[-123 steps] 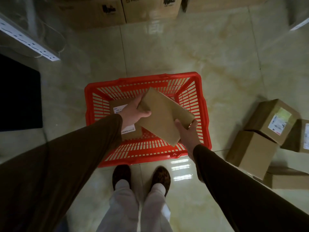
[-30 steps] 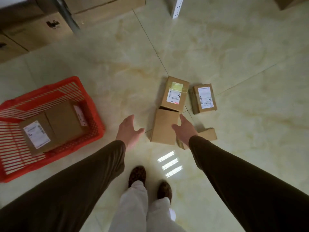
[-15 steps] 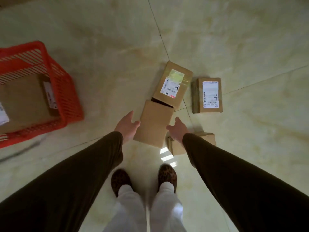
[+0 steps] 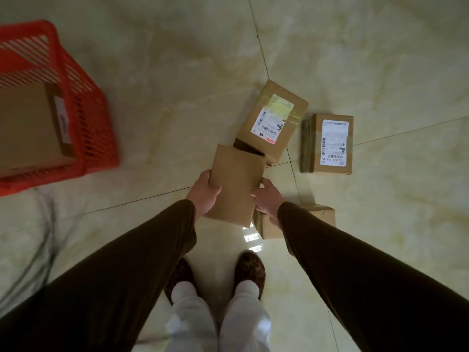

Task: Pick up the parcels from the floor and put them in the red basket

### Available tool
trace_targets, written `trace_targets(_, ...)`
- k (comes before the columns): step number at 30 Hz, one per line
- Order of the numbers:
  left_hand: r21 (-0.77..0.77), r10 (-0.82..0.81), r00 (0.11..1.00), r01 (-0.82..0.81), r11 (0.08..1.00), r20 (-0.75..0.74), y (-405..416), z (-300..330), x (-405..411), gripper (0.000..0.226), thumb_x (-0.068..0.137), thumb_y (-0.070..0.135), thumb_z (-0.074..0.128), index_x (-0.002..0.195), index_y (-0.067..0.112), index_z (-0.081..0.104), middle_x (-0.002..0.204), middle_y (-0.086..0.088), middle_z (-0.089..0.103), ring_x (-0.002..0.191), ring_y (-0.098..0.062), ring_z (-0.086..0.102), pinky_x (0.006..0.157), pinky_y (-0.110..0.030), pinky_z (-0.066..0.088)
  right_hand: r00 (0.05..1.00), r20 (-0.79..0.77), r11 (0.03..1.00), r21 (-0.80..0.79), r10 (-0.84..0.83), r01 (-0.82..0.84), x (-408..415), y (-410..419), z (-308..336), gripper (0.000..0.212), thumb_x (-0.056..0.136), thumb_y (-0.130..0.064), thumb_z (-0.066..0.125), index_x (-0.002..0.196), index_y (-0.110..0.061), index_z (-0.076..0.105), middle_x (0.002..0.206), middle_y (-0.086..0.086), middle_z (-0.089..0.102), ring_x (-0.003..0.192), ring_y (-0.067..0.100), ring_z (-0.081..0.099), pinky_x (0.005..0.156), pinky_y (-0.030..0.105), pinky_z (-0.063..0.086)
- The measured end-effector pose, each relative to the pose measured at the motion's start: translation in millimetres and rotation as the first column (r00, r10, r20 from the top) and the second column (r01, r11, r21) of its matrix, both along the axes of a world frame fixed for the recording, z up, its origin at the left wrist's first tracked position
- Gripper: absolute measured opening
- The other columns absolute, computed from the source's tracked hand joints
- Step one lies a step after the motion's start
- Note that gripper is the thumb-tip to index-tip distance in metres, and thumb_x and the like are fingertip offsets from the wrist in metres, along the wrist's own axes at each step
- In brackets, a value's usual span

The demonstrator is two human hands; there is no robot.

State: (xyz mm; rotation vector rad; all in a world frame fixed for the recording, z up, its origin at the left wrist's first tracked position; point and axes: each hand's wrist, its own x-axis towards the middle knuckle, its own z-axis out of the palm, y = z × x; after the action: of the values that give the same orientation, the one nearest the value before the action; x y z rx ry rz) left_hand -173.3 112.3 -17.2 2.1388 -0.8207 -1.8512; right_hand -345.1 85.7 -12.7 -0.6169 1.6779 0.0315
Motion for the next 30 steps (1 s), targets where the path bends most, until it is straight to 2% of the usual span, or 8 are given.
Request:
trace_targets(5, -0.084, 0.105, 0.994, -0.104, 0.991, 0.009, 7.7, 53.1, 17.7, 0.053, 0.106, 0.019, 0.047, 0.155, 0.025, 0.03, 0.149, 0.0, 0.045, 0.116, -0.015, 0.045, 0.096, -0.034, 0.036, 0.998, 0.055, 0.995, -0.1, 0.005, 0.001, 16.3, -11.6, 61.2, 0.058, 0.099, -0.006, 0.049, 0.154, -0.014, 0.033, 0.139, 0.014, 0.059, 0.115, 0.032, 0.064, 0.097, 0.044, 0.055)
trace_targets(11, -0.183, 0.287, 0.958, -0.283, 0.941, -0.003, 9.6, 131.8, 50.3, 0.054, 0.105, 0.015, 0.047, 0.155, 0.031, 0.033, 0.15, 0.002, 0.044, 0.129, -0.024, 0.049, 0.109, -0.045, 0.041, 0.989, 0.108, 0.966, -0.246, 0.105, -0.076, 54.3, -29.5, 146.3, 0.047, 0.101, -0.007, 0.046, 0.146, -0.017, 0.049, 0.131, 0.005, 0.065, 0.108, 0.022, 0.066, 0.077, 0.026, 0.054)
trace_targets(13, -0.212, 0.342, 0.939, -0.339, 0.917, -0.021, 9.3, 158.9, 63.4, 0.054, 0.106, 0.016, 0.047, 0.155, 0.032, 0.034, 0.15, 0.003, 0.045, 0.129, -0.024, 0.05, 0.11, -0.047, 0.042, 0.987, 0.099, 0.95, -0.296, 0.129, -0.094, 69.5, -34.0, 170.0, 0.044, 0.103, -0.013, 0.047, 0.146, -0.017, 0.05, 0.131, 0.003, 0.064, 0.106, 0.018, 0.063, 0.081, 0.026, 0.052)
trace_targets(16, -0.277, 0.422, 0.905, -0.421, 0.864, -0.059, 14.1, 197.1, 85.1, 0.054, 0.105, 0.016, 0.049, 0.155, 0.03, 0.034, 0.148, 0.001, 0.047, 0.127, -0.024, 0.053, 0.108, -0.049, 0.046, 0.986, 0.094, 0.936, -0.339, 0.138, -0.099, 96.6, -38.7, 200.7, 0.047, 0.103, -0.021, 0.05, 0.15, -0.018, 0.048, 0.135, 0.005, 0.06, 0.115, 0.023, 0.064, 0.101, 0.039, 0.053)
trace_targets(19, -0.31, 0.515, 0.854, -0.511, 0.802, -0.076, 22.0, 228.8, 112.9, 0.054, 0.103, 0.019, 0.054, 0.154, 0.028, 0.036, 0.145, -0.001, 0.05, 0.123, -0.025, 0.056, 0.103, -0.049, 0.05, 0.979, 0.129, 0.92, -0.379, 0.157, -0.097, 130.0, -39.1, 228.6, 0.04, 0.104, -0.024, 0.05, 0.144, -0.024, 0.053, 0.128, 0.0, 0.066, 0.106, 0.016, 0.066, 0.089, 0.031, 0.054)
trace_targets(23, -0.311, 0.608, 0.782, -0.618, 0.722, -0.139, 34.0, 252.6, 162.7, 0.042, 0.101, 0.019, 0.059, 0.14, 0.029, 0.047, 0.134, 0.003, 0.057, 0.118, -0.02, 0.06, 0.101, -0.044, 0.052, 0.973, 0.07, 0.891, -0.421, 0.218, -0.17, 186.4, -35.6, 252.5, 0.045, 0.104, -0.031, 0.051, 0.148, -0.023, 0.049, 0.136, 0.0, 0.061, 0.118, 0.022, 0.06, 0.104, 0.043, 0.05)
trace_targets(25, -0.308, 0.611, 0.776, -0.626, 0.717, -0.154, 41.9, 258.1, 193.1, 0.037, 0.101, 0.023, 0.059, 0.135, 0.034, 0.049, 0.129, 0.008, 0.058, 0.116, -0.015, 0.059, 0.102, -0.043, 0.051, 0.974, 0.066, 0.894, -0.414, 0.218, -0.172, 218.3, -31.5, 258.1, 0.044, 0.104, -0.031, 0.051, 0.146, -0.02, 0.05, 0.135, -0.001, 0.062, 0.119, 0.022, 0.06, 0.106, 0.045, 0.049)
trace_targets(30, -0.293, 0.578, 0.803, -0.593, 0.75, -0.144, 60.5, 265.9, 272.5, 0.047, 0.102, 0.029, 0.057, 0.146, 0.038, 0.043, 0.14, 0.002, 0.051, 0.123, -0.018, 0.054, 0.106, -0.045, 0.047, 0.979, 0.12, 0.915, -0.389, 0.168, -0.109, 293.8, -16.9, 260.3, 0.044, 0.103, -0.028, 0.055, 0.145, -0.02, 0.046, 0.137, 0.002, 0.062, 0.115, 0.023, 0.063, 0.104, 0.049, 0.052)
